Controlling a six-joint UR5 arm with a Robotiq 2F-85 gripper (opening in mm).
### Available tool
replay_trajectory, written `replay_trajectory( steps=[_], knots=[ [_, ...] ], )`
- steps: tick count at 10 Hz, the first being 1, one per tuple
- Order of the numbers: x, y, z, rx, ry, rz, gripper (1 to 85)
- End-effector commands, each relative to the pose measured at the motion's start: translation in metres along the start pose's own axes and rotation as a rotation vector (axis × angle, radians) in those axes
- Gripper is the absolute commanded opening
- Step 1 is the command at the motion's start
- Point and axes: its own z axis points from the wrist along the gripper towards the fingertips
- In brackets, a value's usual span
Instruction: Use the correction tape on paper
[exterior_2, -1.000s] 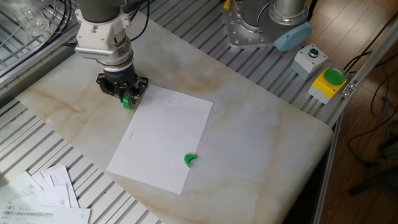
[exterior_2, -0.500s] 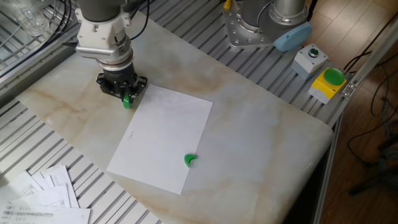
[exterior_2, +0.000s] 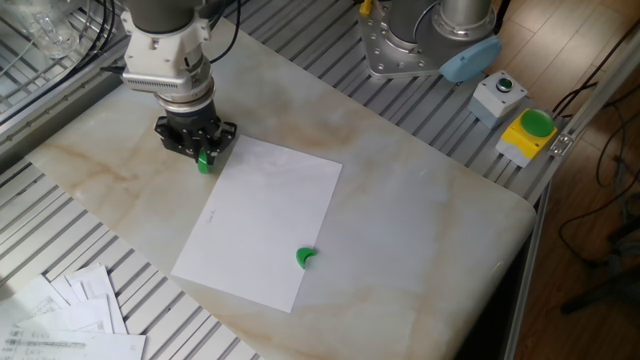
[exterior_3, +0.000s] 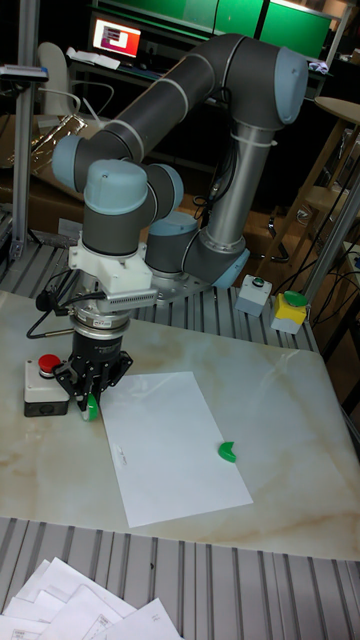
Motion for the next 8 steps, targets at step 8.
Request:
replay_trajectory(
  steps=[8],
  knots=[
    [0.0011,0.0009,-0.0014,-0.008,0.001,-0.032,24.3]
  ],
)
